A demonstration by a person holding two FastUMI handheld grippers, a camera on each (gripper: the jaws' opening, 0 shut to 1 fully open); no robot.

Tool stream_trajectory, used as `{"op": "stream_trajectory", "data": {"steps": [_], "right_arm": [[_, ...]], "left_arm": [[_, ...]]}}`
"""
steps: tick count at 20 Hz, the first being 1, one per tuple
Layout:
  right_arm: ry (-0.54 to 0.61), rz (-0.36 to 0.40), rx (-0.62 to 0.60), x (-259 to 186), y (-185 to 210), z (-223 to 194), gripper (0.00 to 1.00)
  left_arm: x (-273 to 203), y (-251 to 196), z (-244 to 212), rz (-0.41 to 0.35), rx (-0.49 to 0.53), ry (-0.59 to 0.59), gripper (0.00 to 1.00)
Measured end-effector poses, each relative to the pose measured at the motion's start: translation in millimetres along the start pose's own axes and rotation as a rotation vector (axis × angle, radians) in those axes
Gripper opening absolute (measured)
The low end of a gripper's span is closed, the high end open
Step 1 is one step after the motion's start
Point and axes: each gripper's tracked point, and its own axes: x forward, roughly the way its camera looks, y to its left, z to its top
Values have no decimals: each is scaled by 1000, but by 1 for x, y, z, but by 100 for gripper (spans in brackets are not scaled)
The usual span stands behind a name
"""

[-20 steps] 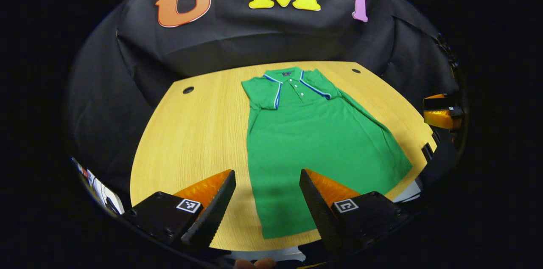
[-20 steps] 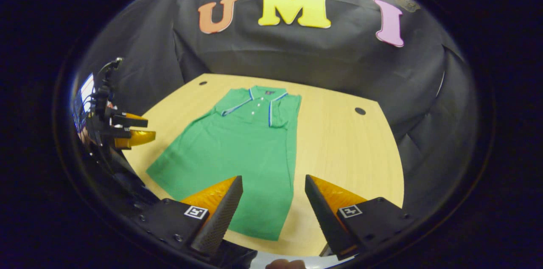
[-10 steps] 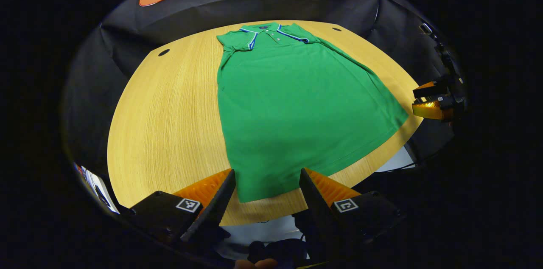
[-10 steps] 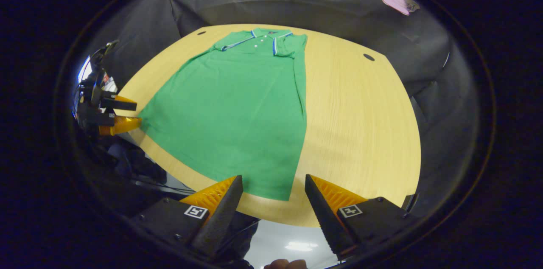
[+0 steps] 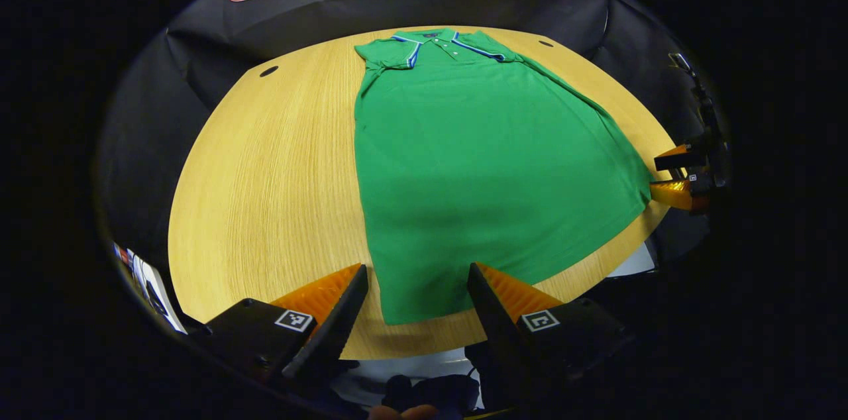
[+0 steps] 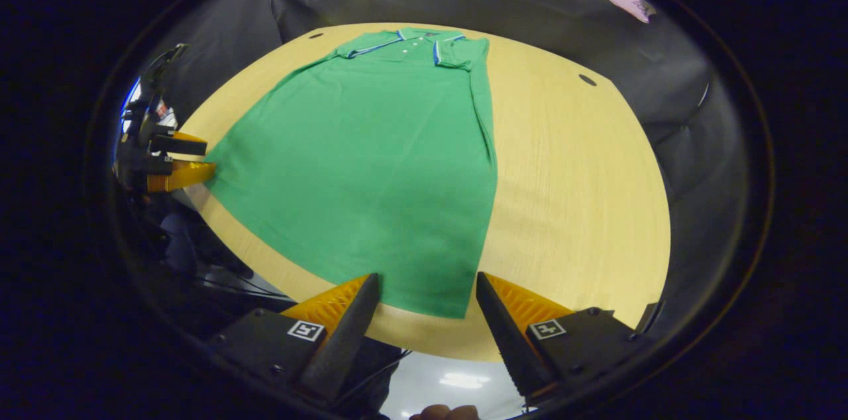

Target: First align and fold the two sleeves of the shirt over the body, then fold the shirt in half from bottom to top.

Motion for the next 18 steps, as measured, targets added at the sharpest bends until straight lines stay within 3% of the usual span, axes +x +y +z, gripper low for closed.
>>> {"op": "stream_trajectory", "data": {"steps": [9,10,11,13,14,15,18], "right_arm": [[-1,23,24,10,6,3,96],[-11,28,10,12,7,5,92],[-20,34,0,12,9,7,64],[3,47,-3,11,11,6,10],[20,59,10,9,12,7,9],[22,70,22,11,14,9,3],[5,77,30,7,11,20,3]], "left_arm": [[5,-8,1,9,-63,-8,99],[6,-12,1,9,-63,-17,98],[7,-15,3,5,-62,-26,93],[6,-20,3,-27,-33,-16,42],[7,-22,5,-48,-32,-5,17],[6,-23,6,-79,-59,5,11],[3,-23,14,-145,-151,11,5]]}}
